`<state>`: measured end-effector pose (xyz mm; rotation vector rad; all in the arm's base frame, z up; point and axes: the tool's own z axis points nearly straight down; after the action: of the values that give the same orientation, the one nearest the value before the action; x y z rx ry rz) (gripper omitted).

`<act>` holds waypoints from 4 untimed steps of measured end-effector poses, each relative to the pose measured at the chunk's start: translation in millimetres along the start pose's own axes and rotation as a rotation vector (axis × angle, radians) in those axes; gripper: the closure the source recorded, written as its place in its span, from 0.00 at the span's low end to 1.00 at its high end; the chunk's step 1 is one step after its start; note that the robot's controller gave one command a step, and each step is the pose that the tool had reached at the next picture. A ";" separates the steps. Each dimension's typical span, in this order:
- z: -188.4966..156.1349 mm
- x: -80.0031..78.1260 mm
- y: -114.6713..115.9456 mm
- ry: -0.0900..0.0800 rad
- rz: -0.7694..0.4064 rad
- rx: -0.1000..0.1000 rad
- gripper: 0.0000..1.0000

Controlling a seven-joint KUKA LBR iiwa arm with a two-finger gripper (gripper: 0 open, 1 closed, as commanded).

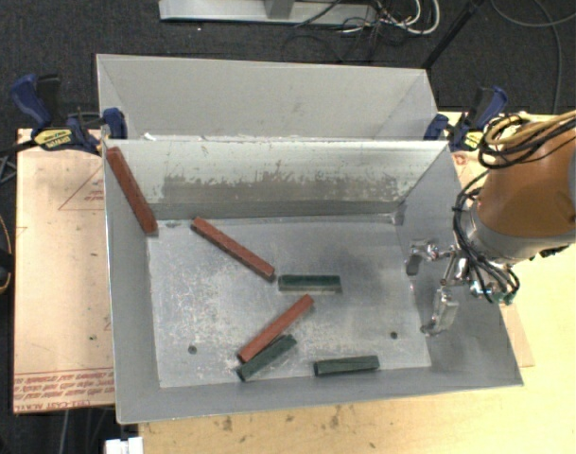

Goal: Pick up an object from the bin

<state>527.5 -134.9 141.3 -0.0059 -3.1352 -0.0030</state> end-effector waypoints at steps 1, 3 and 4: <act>-2.9 -0.9 0.3 -0.004 -0.002 0.001 0.00; -20.8 20.7 55.9 -0.002 -0.250 0.000 0.00; 20.1 13.4 77.9 -0.015 -0.364 0.005 0.00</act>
Offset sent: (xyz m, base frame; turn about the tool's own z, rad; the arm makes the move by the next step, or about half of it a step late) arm -0.0043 0.0458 -0.0309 -0.2665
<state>514.3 -57.0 121.5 0.5652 -3.0995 0.0029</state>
